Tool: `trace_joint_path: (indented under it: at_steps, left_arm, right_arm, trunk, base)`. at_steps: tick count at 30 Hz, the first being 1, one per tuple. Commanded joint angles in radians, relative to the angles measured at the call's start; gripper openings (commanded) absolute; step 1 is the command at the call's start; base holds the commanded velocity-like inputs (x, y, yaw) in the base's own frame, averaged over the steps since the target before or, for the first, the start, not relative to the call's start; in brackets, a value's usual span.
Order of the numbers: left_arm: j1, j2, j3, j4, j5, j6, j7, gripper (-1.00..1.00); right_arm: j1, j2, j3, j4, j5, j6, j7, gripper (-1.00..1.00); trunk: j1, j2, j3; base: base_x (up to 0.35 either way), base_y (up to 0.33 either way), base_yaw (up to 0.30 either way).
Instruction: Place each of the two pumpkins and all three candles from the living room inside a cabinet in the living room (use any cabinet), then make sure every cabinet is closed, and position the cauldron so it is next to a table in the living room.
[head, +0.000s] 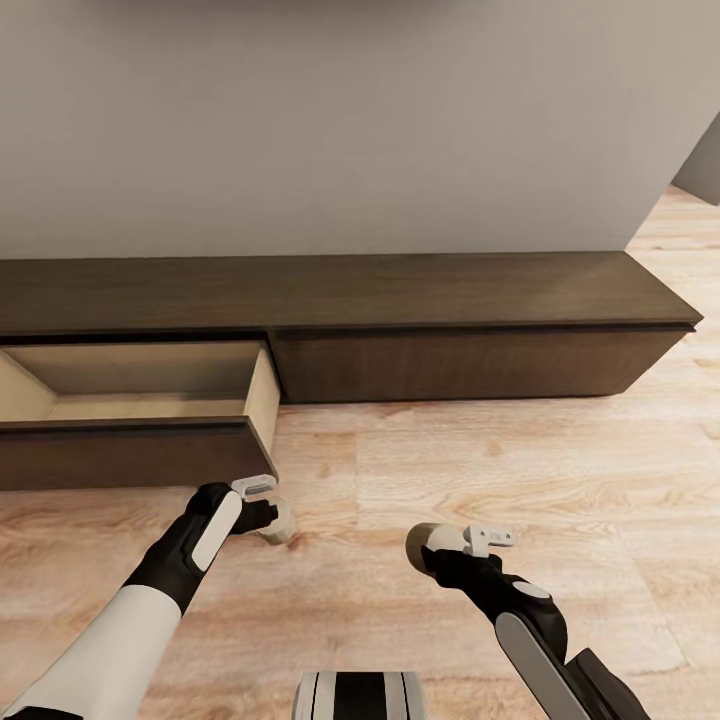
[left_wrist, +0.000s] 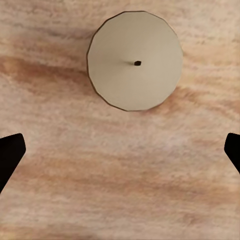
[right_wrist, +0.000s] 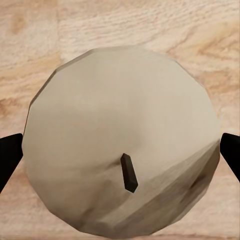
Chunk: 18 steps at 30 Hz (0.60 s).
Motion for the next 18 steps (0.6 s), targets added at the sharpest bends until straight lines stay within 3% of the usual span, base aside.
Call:
trace_joint_path:
  at_steps: [1,9,18]
  left_arm:
    - [0.000,0.001,-0.004,-0.001,0.010,0.002,0.010,1.00]
    - [0.000,0.000,-0.004,-0.002,0.010,0.002,0.009,1.00]
    - [0.000,0.000,-0.004,-0.003,0.010,0.003,0.010,1.00]
  right_arm:
    - [-0.001,-0.001,0.002,-0.001,-0.010,0.001,-0.010,-1.00]
    - [-0.001,-0.001,0.002,0.003,-0.010,0.001,-0.010,-1.00]
    - [-0.001,-0.001,0.002,0.003,-0.010,0.001,-0.010,-1.00]
  trunk:
    - [0.000,0.000,-0.001]
    - [0.000,0.000,-0.001]
    - [0.000,0.000,-0.001]
  base:
    - [0.000,0.000,0.000]
    - [0.009,0.000,0.000]
    - [0.172,0.000,0.000]
